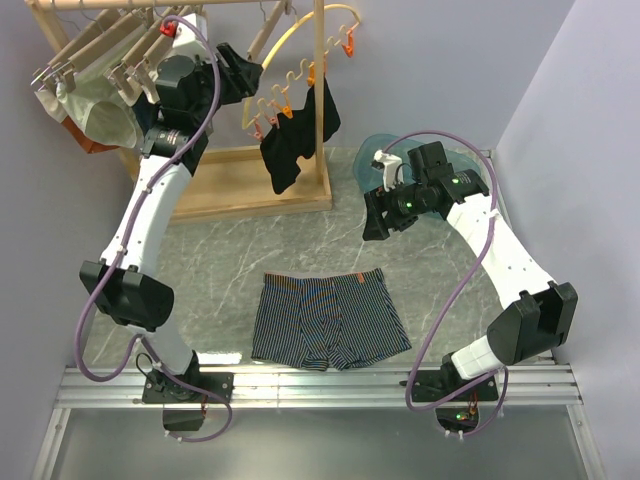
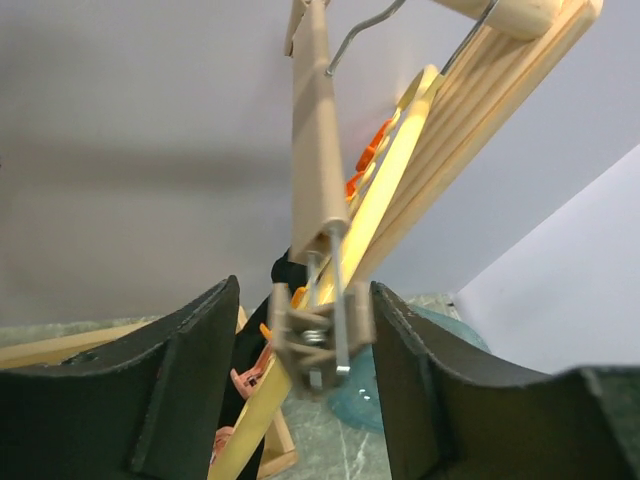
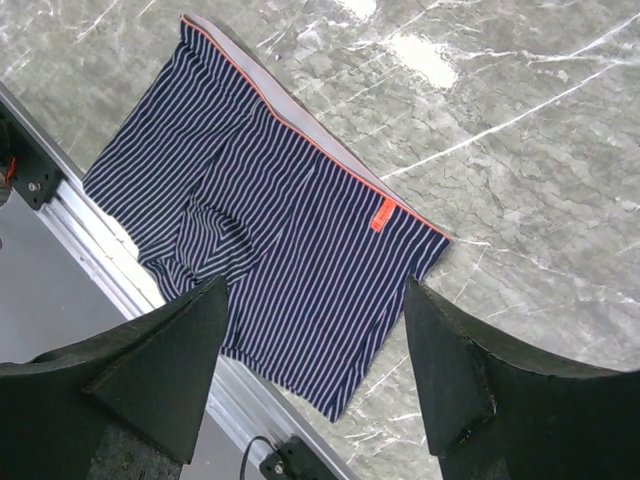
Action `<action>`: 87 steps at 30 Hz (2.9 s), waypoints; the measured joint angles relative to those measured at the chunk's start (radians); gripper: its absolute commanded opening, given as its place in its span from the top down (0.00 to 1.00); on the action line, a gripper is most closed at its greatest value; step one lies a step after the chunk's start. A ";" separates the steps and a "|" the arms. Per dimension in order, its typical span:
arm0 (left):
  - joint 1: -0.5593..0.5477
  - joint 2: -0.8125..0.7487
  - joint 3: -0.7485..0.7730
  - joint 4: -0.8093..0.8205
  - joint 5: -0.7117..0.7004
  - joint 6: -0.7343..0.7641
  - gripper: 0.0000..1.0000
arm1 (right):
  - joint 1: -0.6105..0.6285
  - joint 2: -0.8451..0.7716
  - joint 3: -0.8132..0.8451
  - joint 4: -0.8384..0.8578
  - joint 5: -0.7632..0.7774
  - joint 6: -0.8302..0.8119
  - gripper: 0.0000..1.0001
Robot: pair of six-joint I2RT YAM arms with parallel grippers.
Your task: Clip the underwear to the hanger
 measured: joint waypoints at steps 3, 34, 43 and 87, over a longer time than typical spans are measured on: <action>0.000 0.002 0.000 0.013 0.000 -0.001 0.52 | 0.000 0.000 -0.001 0.003 0.001 0.000 0.22; 0.071 -0.189 -0.129 0.030 0.034 0.106 1.00 | 0.000 -0.008 -0.027 0.028 0.002 0.000 0.20; 0.084 -0.420 -0.333 0.013 0.042 0.167 1.00 | 0.000 -0.008 -0.021 0.026 0.010 -0.012 0.20; 0.106 -0.849 -1.223 -0.288 0.761 0.092 1.00 | 0.248 -0.286 -0.175 0.299 0.267 -0.335 0.21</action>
